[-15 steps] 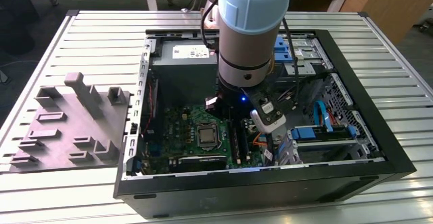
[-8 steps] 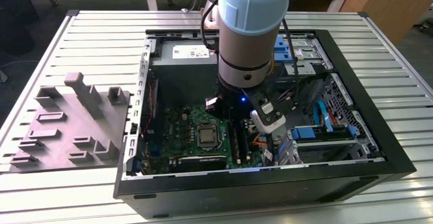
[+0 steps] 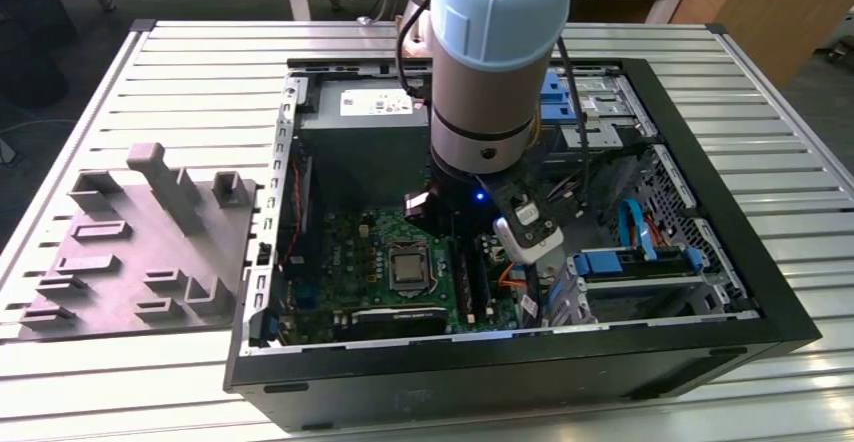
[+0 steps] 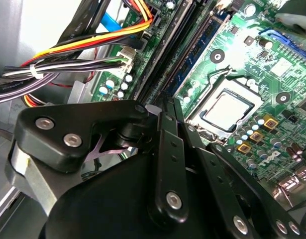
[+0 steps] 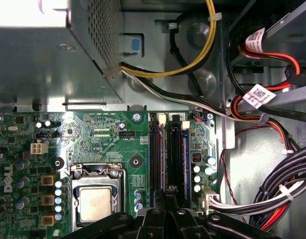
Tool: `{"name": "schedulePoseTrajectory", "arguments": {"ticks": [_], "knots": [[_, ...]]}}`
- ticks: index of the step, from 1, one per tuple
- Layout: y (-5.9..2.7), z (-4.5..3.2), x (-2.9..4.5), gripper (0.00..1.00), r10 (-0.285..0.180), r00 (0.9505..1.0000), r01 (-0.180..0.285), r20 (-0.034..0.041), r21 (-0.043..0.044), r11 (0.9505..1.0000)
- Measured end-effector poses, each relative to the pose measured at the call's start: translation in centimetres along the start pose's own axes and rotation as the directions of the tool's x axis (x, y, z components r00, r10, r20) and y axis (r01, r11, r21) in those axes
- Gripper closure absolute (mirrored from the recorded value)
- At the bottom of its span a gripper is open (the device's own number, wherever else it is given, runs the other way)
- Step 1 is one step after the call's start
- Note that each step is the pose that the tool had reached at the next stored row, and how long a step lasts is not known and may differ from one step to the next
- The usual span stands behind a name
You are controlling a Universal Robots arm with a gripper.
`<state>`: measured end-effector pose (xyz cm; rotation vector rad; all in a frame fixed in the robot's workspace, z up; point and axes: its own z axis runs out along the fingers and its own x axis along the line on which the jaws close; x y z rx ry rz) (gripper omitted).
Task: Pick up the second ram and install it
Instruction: 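Insert the second ram into the second slot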
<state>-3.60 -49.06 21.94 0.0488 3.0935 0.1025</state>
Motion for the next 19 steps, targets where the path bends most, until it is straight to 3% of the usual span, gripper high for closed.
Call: {"name": "schedulePoseTrajectory", "arguments": {"ticks": [19], "knots": [[-0.17,0.30,0.00,0.89,0.000,1.0000,0.000,-0.0001,-0.0008,1.0000]]}}
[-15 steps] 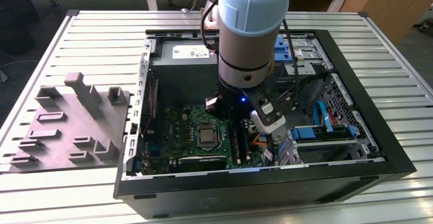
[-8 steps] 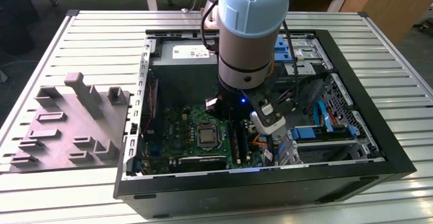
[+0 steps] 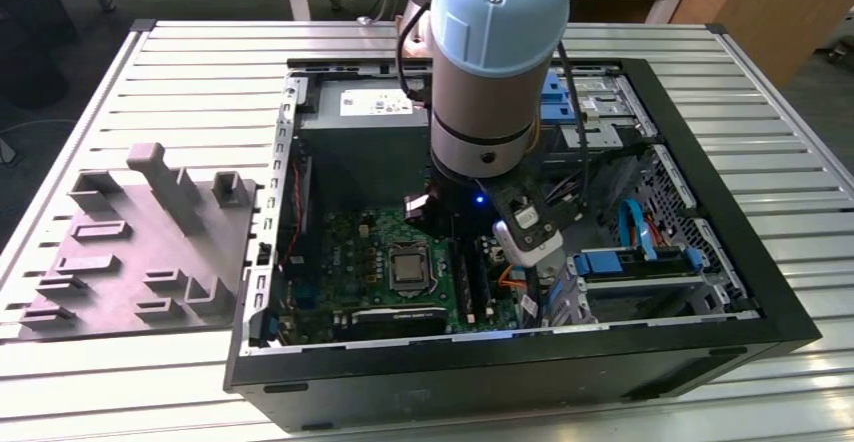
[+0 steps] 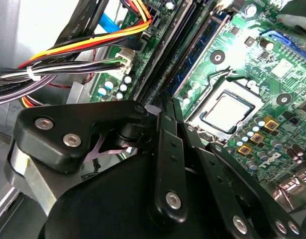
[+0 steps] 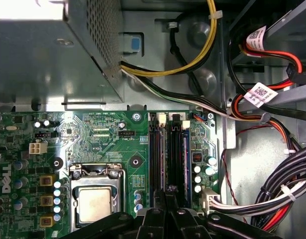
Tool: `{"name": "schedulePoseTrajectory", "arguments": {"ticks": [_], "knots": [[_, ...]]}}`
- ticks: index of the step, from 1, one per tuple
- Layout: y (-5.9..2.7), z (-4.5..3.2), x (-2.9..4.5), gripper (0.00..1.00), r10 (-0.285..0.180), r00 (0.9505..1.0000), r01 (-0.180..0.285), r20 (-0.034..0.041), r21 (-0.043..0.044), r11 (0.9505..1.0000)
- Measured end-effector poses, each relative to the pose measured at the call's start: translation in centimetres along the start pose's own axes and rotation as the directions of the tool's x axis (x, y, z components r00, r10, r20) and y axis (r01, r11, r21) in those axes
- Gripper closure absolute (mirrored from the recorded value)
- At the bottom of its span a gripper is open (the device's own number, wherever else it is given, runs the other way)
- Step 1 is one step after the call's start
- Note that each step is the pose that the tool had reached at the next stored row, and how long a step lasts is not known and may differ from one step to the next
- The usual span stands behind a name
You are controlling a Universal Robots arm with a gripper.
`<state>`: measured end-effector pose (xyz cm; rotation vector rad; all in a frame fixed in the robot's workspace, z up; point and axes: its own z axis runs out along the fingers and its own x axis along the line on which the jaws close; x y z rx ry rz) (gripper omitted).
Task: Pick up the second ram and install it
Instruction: 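Insert the second ram into the second slot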
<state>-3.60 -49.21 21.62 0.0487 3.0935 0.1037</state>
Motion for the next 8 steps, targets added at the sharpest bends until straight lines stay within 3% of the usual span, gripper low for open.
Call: {"name": "schedulePoseTrajectory", "arguments": {"ticks": [8], "knots": [[-0.01,0.04,0.00,0.89,0.000,1.0000,0.000,0.0000,0.0003,1.0000]]}}
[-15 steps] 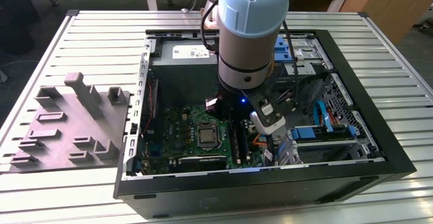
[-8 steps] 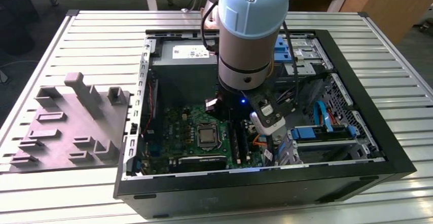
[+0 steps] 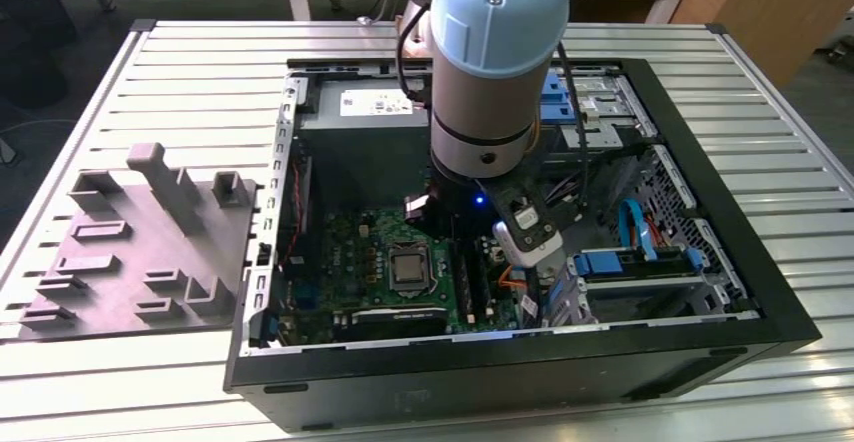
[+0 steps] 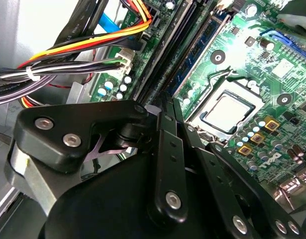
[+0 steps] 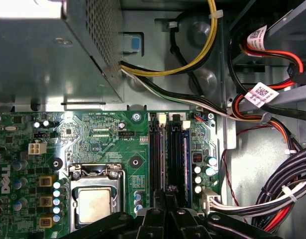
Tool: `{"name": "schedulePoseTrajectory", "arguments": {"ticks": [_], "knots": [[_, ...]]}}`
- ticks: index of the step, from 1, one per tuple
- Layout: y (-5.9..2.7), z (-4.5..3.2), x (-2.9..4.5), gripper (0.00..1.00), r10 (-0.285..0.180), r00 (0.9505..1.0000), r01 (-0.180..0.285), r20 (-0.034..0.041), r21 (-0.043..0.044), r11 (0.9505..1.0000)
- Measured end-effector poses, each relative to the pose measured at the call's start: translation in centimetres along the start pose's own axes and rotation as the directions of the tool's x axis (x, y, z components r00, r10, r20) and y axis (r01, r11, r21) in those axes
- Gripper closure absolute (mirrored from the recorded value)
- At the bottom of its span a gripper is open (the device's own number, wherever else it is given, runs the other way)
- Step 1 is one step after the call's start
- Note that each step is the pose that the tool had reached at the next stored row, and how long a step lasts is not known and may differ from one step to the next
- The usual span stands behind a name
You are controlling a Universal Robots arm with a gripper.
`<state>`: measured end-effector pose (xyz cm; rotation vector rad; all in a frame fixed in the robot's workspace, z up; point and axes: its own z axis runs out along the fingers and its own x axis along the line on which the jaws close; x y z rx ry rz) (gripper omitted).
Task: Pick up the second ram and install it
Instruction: 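Insert the second ram into the second slot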
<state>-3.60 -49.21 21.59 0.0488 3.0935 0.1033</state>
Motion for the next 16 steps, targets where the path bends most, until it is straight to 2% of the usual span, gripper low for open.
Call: {"name": "schedulePoseTrajectory", "arguments": {"ticks": [3,4,10,13,16], "knots": [[0.00,0.01,0.00,0.87,0.000,1.0000,0.000,0.0000,-0.0001,1.0000],[0.00,0.02,0.00,0.81,0.000,1.0000,0.000,0.0000,-0.0001,1.0000],[0.00,0.01,0.00,0.81,0.000,1.0000,0.000,0.0000,0.0000,1.0000],[0.03,-0.40,-0.02,0.81,0.000,1.0000,0.000,-0.0001,0.0001,1.0000],[0.03,-0.44,-0.02,0.81,0.000,1.0000,0.000,0.0001,-0.0002,1.0000]]}}
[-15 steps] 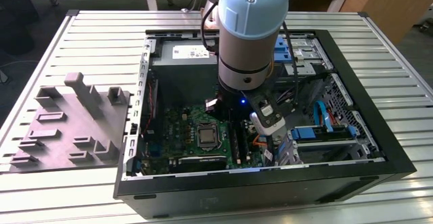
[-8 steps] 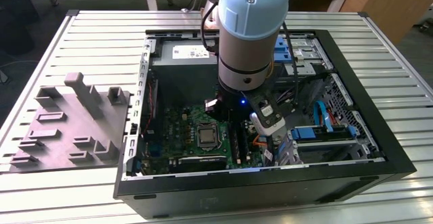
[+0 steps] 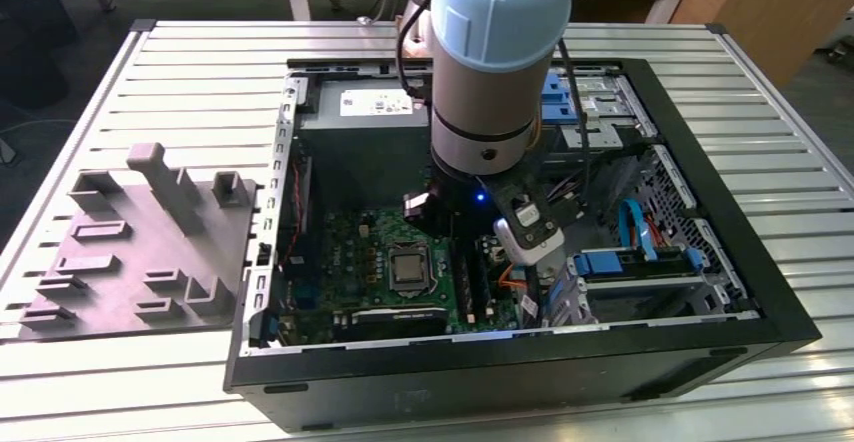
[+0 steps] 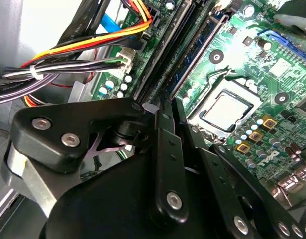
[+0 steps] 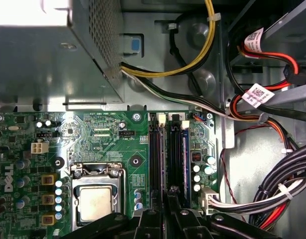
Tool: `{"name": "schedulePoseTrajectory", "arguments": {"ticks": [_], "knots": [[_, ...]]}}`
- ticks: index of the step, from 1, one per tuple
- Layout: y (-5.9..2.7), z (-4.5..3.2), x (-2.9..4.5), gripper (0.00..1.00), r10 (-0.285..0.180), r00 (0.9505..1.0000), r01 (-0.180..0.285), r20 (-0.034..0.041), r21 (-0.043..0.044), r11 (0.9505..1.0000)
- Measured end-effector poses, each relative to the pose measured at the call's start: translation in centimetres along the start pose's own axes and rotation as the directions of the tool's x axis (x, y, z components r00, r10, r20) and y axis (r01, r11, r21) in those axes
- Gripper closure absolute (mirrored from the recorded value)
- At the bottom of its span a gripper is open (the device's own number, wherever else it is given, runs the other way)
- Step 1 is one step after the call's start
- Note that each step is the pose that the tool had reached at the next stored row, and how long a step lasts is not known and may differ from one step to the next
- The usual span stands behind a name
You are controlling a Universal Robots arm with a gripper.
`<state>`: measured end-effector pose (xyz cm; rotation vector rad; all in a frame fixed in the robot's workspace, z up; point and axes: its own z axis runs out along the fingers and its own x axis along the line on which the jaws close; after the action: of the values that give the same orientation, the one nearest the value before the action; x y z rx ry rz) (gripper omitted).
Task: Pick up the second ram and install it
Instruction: 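Insert the second ram into the second slot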
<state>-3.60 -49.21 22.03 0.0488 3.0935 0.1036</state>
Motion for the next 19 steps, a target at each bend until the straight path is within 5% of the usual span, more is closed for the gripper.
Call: {"name": "schedulePoseTrajectory", "arguments": {"ticks": [7,14,19], "knots": [[0.00,-0.02,0.00,0.74,0.000,1.0000,0.000,-0.0001,0.0002,1.0000],[0.14,-2.04,-0.09,0.74,0.000,1.0000,0.000,-0.0001,0.0004,1.0000],[0.14,-2.11,-0.10,0.74,0.000,1.0000,0.000,0.0000,0.0009,1.0000]]}}
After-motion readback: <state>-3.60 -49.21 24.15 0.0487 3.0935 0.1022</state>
